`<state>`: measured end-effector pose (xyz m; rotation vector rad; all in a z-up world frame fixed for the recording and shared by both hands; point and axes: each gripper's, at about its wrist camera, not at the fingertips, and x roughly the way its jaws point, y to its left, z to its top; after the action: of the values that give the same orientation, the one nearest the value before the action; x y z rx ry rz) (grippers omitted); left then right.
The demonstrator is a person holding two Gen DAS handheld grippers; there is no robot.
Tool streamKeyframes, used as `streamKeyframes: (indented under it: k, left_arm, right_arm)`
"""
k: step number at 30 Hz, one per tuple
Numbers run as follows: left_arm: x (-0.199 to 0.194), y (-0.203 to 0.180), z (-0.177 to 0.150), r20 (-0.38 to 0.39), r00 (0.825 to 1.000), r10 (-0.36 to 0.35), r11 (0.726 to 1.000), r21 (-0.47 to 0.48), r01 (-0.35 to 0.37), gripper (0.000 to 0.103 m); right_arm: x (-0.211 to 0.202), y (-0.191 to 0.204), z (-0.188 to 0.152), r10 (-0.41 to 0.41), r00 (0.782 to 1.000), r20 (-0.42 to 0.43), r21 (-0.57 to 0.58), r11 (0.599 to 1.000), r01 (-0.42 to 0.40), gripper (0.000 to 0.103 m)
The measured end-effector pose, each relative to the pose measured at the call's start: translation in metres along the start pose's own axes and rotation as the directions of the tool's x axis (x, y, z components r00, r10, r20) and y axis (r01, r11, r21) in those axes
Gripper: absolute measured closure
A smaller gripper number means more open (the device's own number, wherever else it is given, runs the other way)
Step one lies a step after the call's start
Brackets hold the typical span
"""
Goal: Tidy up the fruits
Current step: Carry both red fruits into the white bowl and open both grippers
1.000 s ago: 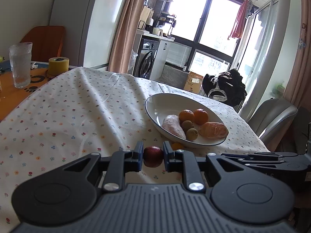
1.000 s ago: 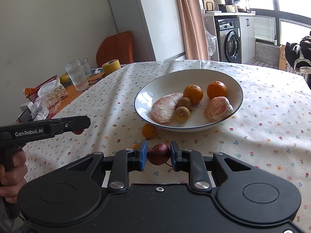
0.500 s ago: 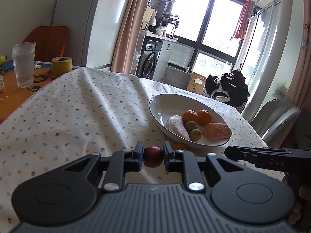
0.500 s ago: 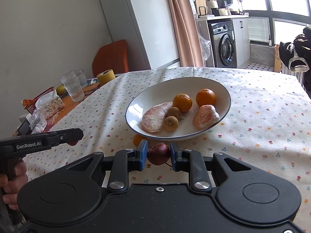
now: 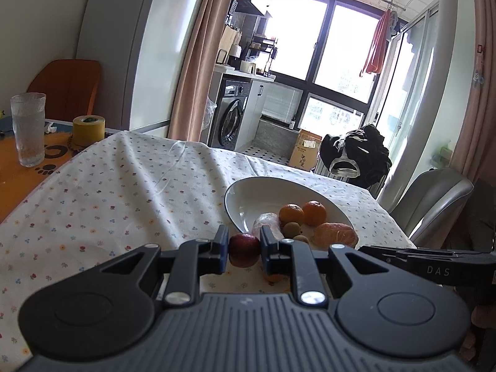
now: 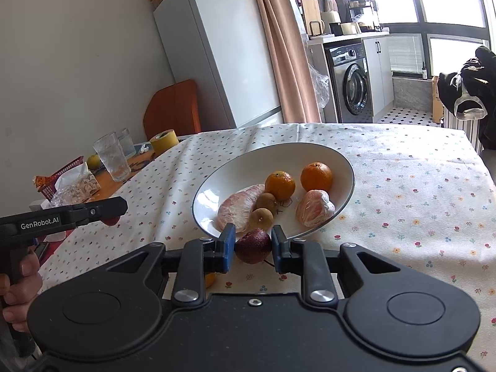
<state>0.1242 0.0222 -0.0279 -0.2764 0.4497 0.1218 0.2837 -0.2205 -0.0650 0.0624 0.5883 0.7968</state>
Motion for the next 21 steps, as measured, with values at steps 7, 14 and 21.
streamKeyframes:
  k: [7, 14, 21]
  left_arm:
    - [0.017, -0.005, 0.015, 0.000, 1.000, -0.007, 1.000, 0.014, 0.007, 0.083]
    - [0.031, -0.007, 0.027, 0.000, 1.000, 0.002, 1.000, 0.020, -0.002, 0.084]
    - [0.047, -0.013, 0.034, -0.012, 1.000, 0.003, 0.999, 0.034, -0.002, 0.083]
  right_arm:
    - [0.012, -0.001, 0.015, 0.006, 1.000, 0.021, -0.007, 1.000, -0.006, 0.080]
    - [0.026, -0.004, 0.032, 0.021, 0.999, 0.046, 0.002, 1.000, -0.021, 0.080]
    - [0.032, -0.011, 0.044, 0.030, 0.997, 0.078, 0.021, 0.999, -0.032, 0.074]
